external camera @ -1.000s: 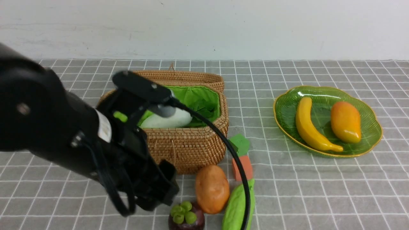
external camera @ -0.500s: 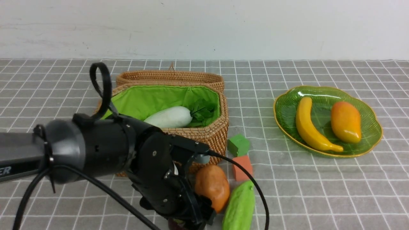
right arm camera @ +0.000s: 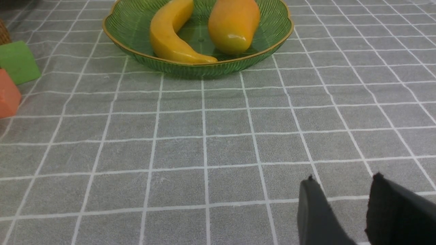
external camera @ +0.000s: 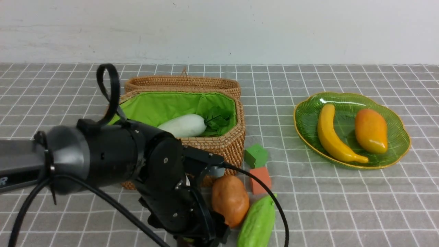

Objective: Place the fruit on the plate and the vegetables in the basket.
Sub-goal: Grab a mangosteen with your left arm and put it on the plate on the right

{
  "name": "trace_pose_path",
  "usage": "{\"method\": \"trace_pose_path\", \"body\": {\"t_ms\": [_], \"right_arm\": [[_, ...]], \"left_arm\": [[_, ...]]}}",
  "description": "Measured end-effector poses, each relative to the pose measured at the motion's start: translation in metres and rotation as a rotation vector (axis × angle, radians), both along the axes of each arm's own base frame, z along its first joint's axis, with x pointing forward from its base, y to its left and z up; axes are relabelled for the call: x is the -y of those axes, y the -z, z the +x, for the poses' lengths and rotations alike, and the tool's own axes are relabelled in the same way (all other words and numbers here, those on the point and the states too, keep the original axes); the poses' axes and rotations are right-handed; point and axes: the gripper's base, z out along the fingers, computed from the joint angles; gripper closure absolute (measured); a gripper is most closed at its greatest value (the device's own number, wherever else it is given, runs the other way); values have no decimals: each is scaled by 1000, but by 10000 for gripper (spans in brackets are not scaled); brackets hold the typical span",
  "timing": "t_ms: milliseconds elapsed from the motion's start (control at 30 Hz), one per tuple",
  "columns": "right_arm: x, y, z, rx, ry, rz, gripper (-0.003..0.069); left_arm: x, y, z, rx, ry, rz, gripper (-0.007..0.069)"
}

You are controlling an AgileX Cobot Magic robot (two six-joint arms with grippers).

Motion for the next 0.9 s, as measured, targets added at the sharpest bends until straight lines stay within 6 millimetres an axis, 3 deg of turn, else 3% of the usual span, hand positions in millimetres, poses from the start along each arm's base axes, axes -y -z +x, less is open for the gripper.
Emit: {"method": "trace_pose_path", "body": {"t_ms": [200, 233, 267, 300, 333, 400, 533, 667, 833, 867, 900], "right_arm": [[0, 0, 0, 0, 0, 0, 418], [0, 0, 0, 0, 0, 0, 418], [0, 0, 0, 0, 0, 0, 418], [0, 0, 0, 0, 0, 0, 418], [0, 0, 0, 0, 0, 0, 418], [0, 0, 0, 0, 0, 0, 418], [0, 0, 0, 0, 0, 0, 418], [0, 0, 0, 0, 0, 0, 418], [0, 0, 0, 0, 0, 0, 418], [0, 0, 0, 0, 0, 0, 418], [0, 0, 0, 0, 0, 0, 418]], "left_arm": [[1, -60, -3, 33, 18, -55, 78], [1, -62, -3, 36, 19, -58, 78], [6, -80, 1, 74, 16, -103, 78], [6, -83, 2, 80, 16, -110, 78], [13, -103, 10, 147, 8, -176, 78], [23, -120, 21, 225, -9, -261, 78], [52, -136, 55, 360, -44, -413, 78], [97, -118, 95, 426, -22, -467, 78], [157, -78, 138, 469, -10, -524, 78], [159, -80, 139, 476, -14, -536, 78], [168, -64, 148, 469, -29, -546, 78]]}}
